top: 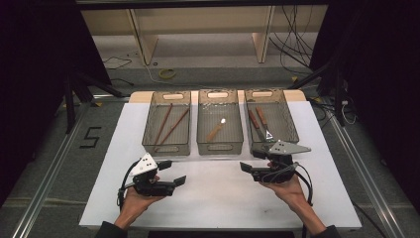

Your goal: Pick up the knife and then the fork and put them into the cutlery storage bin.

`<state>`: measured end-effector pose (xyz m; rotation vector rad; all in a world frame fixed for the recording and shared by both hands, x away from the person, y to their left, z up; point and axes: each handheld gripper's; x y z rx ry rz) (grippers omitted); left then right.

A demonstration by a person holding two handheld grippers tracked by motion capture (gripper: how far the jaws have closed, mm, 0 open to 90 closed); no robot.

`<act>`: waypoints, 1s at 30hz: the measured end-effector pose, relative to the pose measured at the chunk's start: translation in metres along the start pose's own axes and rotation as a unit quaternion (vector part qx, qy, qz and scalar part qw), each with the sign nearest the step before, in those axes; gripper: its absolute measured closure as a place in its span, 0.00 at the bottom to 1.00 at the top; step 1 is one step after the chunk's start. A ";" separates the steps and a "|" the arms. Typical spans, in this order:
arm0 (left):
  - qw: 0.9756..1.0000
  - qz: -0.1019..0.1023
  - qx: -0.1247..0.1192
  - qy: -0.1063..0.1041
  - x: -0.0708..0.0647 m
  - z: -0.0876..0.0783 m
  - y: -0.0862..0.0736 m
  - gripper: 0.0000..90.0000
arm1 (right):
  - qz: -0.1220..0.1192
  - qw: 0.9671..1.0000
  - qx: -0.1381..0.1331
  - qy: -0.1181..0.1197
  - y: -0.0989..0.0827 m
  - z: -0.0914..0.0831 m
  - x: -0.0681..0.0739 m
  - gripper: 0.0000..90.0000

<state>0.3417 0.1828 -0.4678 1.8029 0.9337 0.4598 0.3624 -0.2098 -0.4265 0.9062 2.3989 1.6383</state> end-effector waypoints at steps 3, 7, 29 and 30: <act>1.000 -0.007 -0.001 -0.003 0.000 0.000 0.000 0.20 | 0.005 1.000 -0.002 0.000 -0.006 -0.003 0.001 0.33; 1.000 -0.006 0.000 -0.003 0.001 0.000 0.000 0.20 | 0.006 1.000 -0.006 0.000 -0.014 -0.007 0.004 0.32; 1.000 -0.014 -0.001 -0.011 0.001 -0.002 -0.001 0.19 | 0.024 1.000 -0.005 -0.013 -0.047 -0.022 0.013 0.22; 1.000 -0.014 -0.001 -0.011 0.001 -0.002 -0.001 0.19 | 0.024 1.000 -0.008 -0.013 -0.046 -0.023 0.013 0.22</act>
Point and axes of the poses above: each handheld gripper's, and its own axes: z roughly forward along the jaws, y roughly out of its top, x roughly to its left, and after that the axes turned 10 degrees about y, right-handed
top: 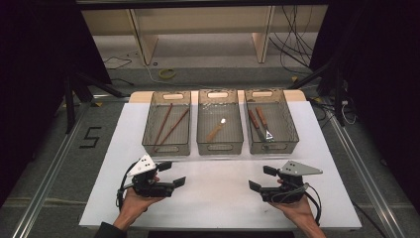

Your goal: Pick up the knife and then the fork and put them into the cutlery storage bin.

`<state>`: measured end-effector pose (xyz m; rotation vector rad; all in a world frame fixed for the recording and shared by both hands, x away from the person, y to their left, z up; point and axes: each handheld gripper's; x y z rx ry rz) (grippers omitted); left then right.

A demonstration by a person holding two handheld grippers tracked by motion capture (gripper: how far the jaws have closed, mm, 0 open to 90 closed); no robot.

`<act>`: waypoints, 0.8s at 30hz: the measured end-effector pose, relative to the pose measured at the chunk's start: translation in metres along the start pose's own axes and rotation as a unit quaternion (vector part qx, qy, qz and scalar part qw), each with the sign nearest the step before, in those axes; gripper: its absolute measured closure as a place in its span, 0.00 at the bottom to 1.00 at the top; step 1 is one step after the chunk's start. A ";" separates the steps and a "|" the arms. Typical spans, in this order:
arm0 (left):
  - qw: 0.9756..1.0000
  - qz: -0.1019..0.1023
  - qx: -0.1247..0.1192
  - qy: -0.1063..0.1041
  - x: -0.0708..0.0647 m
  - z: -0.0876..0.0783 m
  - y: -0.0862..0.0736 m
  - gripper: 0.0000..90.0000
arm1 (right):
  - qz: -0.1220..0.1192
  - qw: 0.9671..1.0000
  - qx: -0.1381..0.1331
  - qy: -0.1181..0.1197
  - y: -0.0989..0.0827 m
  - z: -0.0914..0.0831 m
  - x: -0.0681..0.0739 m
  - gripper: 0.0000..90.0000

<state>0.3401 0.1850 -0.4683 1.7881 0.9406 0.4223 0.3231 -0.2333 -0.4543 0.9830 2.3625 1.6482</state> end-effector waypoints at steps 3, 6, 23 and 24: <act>1.000 0.000 0.000 0.000 0.000 0.000 0.000 0.19 | -0.003 1.000 -0.008 -0.005 0.001 -0.002 0.000 0.23; 1.000 -0.001 0.000 0.000 -0.001 0.000 0.000 0.19 | 0.000 1.000 -0.012 -0.005 0.001 -0.003 -0.001 0.23; 1.000 0.001 0.000 0.000 0.000 0.000 0.000 0.19 | -0.001 1.000 -0.009 -0.006 0.001 -0.002 -0.002 0.23; 1.000 0.001 0.000 0.001 0.000 0.000 0.001 0.19 | 0.000 1.000 -0.010 -0.007 0.001 -0.002 -0.003 0.23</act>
Point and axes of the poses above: each handheld gripper's, and its own axes: z roughly forward along the jaws, y roughly out of its top, x roughly to its left, and after that the axes turned 10 degrees about y, right-handed
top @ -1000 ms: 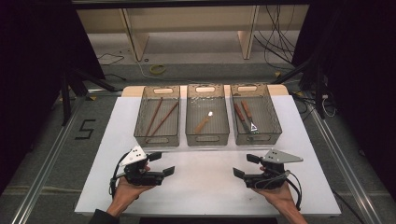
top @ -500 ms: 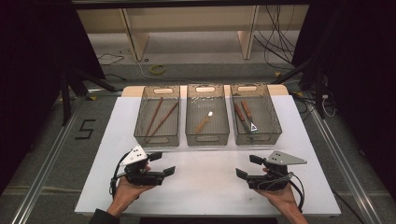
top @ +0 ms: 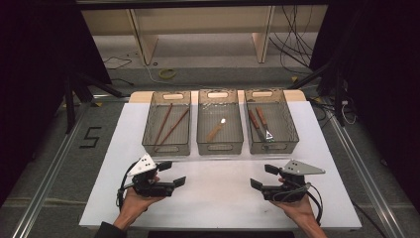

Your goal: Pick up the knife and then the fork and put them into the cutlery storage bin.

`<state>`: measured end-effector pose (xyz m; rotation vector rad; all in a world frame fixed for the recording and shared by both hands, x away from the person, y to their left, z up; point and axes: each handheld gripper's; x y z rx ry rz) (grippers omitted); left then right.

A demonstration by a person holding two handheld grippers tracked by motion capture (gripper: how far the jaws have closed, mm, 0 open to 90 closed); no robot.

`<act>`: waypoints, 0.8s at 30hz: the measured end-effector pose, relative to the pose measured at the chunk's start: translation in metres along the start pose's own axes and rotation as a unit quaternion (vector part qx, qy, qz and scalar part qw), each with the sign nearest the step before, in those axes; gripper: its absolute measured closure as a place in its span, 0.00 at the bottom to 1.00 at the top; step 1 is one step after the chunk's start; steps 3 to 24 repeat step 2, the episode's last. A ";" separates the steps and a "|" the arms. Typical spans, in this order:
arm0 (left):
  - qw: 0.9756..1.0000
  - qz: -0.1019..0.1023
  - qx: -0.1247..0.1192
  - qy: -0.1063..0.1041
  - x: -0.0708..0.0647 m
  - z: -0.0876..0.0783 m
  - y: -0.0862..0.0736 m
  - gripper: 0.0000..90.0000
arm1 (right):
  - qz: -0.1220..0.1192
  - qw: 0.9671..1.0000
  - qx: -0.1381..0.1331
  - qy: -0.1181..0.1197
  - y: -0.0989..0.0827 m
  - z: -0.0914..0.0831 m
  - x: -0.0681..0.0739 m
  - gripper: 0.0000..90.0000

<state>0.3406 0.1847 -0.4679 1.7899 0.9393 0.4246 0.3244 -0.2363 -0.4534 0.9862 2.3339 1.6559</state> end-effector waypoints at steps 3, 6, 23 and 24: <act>1.000 -0.003 -0.001 0.000 0.000 0.000 0.000 0.19 | 0.000 1.000 0.000 -0.001 0.000 0.000 -0.001 0.23; 1.000 -0.003 -0.001 0.000 0.000 0.000 0.000 0.19 | 0.000 1.000 0.000 -0.001 0.000 0.000 -0.001 0.23; 1.000 -0.003 -0.001 0.000 0.000 0.000 0.000 0.19 | 0.000 1.000 0.000 -0.001 0.000 0.000 -0.001 0.23; 1.000 -0.003 -0.001 0.000 0.000 0.000 0.000 0.19 | 0.000 1.000 0.000 -0.001 0.000 0.000 -0.001 0.23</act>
Point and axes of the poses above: each handheld gripper's, and its own axes: z roughly forward along the jaws, y roughly out of its top, x roughly to its left, and after that the axes turned 10 degrees about y, right-handed
